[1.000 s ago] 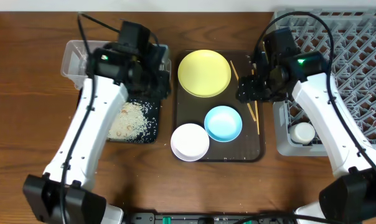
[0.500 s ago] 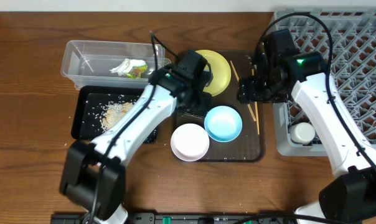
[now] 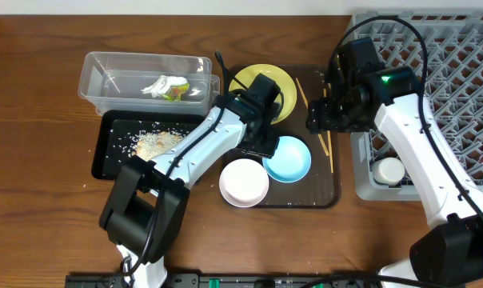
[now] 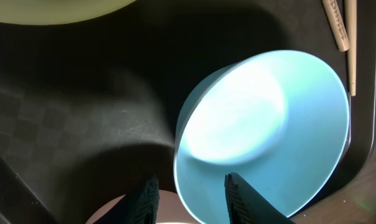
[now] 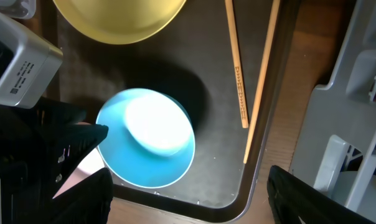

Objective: Sort waste into correct bins and load items into the dishwasher rack
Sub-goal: 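Grasp the blue bowl with the right gripper near the tray edge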

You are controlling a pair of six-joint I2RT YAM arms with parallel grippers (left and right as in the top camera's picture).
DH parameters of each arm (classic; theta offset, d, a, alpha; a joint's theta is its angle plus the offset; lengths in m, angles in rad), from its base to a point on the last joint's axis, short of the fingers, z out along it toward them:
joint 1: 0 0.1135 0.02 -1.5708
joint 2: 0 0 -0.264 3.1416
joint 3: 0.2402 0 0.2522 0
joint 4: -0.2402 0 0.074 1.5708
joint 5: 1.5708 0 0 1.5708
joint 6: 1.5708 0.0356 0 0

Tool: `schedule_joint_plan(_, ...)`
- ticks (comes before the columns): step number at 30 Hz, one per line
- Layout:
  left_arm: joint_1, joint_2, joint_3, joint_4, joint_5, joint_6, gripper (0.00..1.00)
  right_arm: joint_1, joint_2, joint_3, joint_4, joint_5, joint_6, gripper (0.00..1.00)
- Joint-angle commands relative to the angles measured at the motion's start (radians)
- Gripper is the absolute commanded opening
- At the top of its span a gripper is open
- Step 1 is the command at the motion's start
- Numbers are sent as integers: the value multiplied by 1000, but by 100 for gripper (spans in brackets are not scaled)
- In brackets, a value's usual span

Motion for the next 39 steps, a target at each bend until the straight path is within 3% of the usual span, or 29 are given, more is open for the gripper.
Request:
schedule_joint_plan(1,1,15,-5,0,-31,-10,39,6,0,-3,2,8,7,77)
schedule_joint_plan(11,2,68,-5,5,-31,-10,39,8,0,-20,18,8,4,74)
schedule_joint_plan(16,0,68,-5,21,-27,-29,33,8,0,-75,58,-11,12,74)
schedule_joint_plan(30,-96,68,-5,93,25,-71,32,5,0,-89,58,-11,11,74)
schedule_joint_plan(39,-20,35,25,31,25,-77,33,-12,0,-89,47,-11,4,74)
